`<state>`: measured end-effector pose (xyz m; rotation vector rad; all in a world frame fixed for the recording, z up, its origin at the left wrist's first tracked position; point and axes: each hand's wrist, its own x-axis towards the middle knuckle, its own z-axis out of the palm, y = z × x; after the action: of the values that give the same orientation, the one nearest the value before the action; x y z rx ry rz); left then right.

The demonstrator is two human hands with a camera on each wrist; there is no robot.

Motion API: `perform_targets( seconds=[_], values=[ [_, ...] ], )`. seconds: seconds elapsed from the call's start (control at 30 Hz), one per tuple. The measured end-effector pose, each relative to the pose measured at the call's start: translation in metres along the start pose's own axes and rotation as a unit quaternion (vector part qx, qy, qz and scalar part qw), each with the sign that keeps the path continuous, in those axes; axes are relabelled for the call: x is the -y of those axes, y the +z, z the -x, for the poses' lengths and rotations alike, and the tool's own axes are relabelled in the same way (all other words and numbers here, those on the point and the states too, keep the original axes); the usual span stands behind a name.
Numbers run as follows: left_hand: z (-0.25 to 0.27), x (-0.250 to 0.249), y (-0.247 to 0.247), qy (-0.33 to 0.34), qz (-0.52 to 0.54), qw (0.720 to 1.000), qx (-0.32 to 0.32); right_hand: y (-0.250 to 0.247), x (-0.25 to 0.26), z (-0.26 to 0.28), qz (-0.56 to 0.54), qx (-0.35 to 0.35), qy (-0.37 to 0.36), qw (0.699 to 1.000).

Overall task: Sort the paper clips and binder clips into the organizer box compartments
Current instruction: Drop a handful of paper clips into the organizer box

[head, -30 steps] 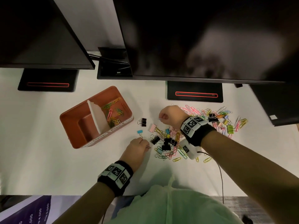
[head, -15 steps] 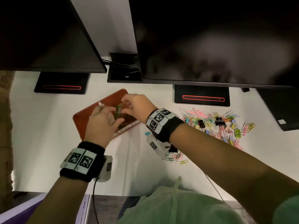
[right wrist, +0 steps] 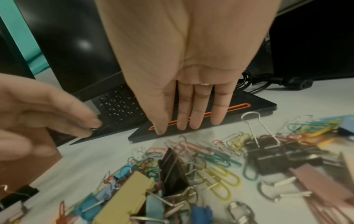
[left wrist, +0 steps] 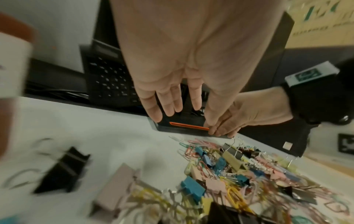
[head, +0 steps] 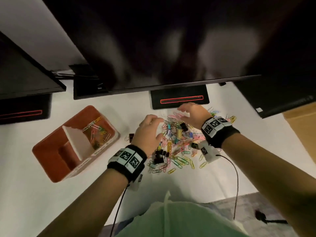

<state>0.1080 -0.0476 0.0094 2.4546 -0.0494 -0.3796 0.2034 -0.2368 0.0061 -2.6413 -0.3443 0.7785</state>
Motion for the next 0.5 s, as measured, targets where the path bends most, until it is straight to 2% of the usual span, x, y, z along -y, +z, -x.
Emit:
perform_targets(
  seconds=[0.13,0.3,0.5],
  values=[
    [-0.045,-0.010,0.016,0.000,-0.041,0.998,0.049,0.007,-0.002,-0.011,0.037,0.032,-0.012,0.999],
    [-0.065,0.003,0.024,0.020,-0.123,0.987,0.100,0.014,0.009,-0.018,0.055,0.050,-0.043,0.996],
    [-0.070,0.014,0.027,0.028,-0.111,0.990,0.083,0.020,0.004,-0.026,0.034,0.067,-0.044,0.996]
  ],
)
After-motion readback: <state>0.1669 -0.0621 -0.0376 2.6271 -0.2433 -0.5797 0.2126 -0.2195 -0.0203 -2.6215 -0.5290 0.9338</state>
